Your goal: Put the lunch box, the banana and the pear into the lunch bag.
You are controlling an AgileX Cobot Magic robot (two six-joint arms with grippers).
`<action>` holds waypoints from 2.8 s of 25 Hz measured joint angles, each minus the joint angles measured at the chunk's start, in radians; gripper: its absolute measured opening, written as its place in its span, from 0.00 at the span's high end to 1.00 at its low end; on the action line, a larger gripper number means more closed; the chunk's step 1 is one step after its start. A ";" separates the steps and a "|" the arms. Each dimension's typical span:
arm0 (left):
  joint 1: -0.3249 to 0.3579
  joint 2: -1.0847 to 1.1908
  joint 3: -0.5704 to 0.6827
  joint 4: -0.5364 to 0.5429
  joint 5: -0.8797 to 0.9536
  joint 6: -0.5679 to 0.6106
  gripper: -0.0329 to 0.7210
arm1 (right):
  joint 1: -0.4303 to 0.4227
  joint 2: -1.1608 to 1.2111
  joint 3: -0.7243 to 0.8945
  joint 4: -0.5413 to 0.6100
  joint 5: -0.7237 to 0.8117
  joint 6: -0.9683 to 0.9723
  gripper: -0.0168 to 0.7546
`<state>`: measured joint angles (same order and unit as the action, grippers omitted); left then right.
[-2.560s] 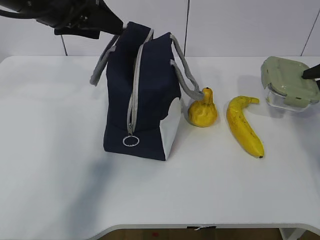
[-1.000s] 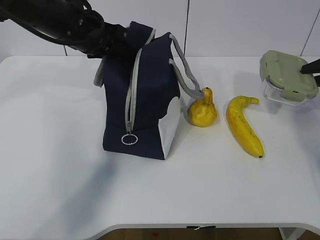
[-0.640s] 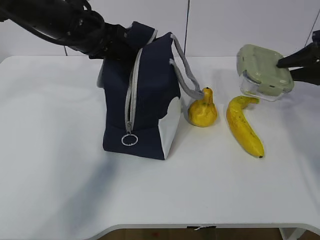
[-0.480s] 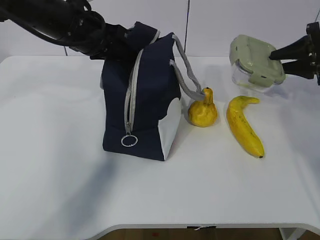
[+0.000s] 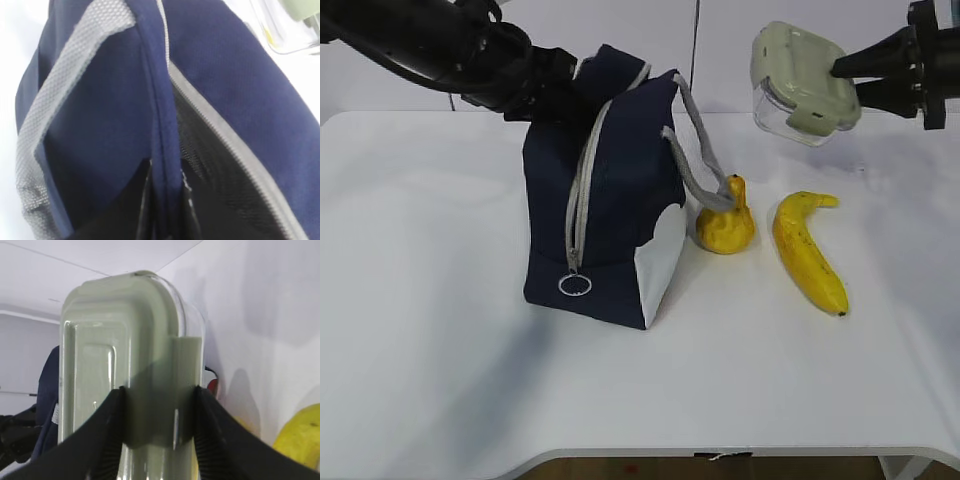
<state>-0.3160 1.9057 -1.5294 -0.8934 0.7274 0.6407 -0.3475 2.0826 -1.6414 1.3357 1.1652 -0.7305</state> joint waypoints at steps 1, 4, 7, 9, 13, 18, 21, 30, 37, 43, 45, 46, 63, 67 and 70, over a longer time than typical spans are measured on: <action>0.000 0.000 0.000 -0.002 0.000 0.000 0.85 | 0.009 -0.002 -0.001 0.000 0.000 0.000 0.58; 0.000 0.000 0.000 -0.004 0.000 0.000 0.91 | 0.032 -0.013 -0.001 -0.042 0.002 -0.009 0.58; 0.000 -0.004 0.000 -0.004 -0.004 0.000 0.94 | 0.042 -0.027 -0.001 -0.083 0.008 -0.012 0.58; 0.000 -0.007 0.000 -0.004 -0.004 0.000 0.94 | 0.044 -0.042 -0.001 -0.088 0.010 -0.015 0.58; 0.000 -0.012 0.000 -0.004 -0.005 0.000 0.94 | 0.051 -0.077 -0.001 -0.070 0.014 -0.015 0.58; 0.000 -0.013 0.000 -0.020 -0.005 0.000 0.94 | 0.104 -0.101 -0.002 -0.059 0.014 -0.015 0.58; 0.000 -0.013 0.000 -0.025 -0.003 0.000 0.94 | 0.145 -0.103 -0.002 -0.041 0.014 -0.015 0.58; 0.000 -0.013 0.000 -0.025 -0.003 0.000 0.94 | 0.206 -0.157 -0.002 -0.011 0.021 -0.017 0.58; 0.000 -0.013 0.000 -0.039 -0.003 0.000 0.95 | 0.208 -0.205 -0.002 -0.005 0.025 -0.017 0.58; 0.000 -0.038 0.000 -0.047 -0.003 0.000 0.95 | 0.261 -0.218 -0.002 -0.003 0.025 -0.017 0.58; -0.001 -0.049 0.000 -0.048 -0.003 0.000 0.95 | 0.279 -0.218 -0.002 -0.003 0.027 -0.017 0.58; -0.001 -0.054 0.000 -0.048 -0.003 0.000 0.95 | 0.284 -0.218 -0.002 -0.003 0.029 -0.017 0.58; -0.002 -0.066 0.000 -0.092 0.022 0.001 0.95 | 0.320 -0.218 -0.002 -0.101 0.042 -0.019 0.58; -0.002 -0.067 0.000 -0.115 0.023 0.005 0.95 | 0.320 -0.220 -0.002 -0.146 0.042 -0.020 0.58; -0.002 -0.075 0.000 -0.123 0.023 0.010 0.95 | 0.320 -0.220 -0.002 -0.176 0.042 -0.020 0.58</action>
<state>-0.3183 1.8309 -1.5294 -1.0165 0.7501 0.6509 -0.0280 1.8624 -1.6431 1.1593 1.2072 -0.7501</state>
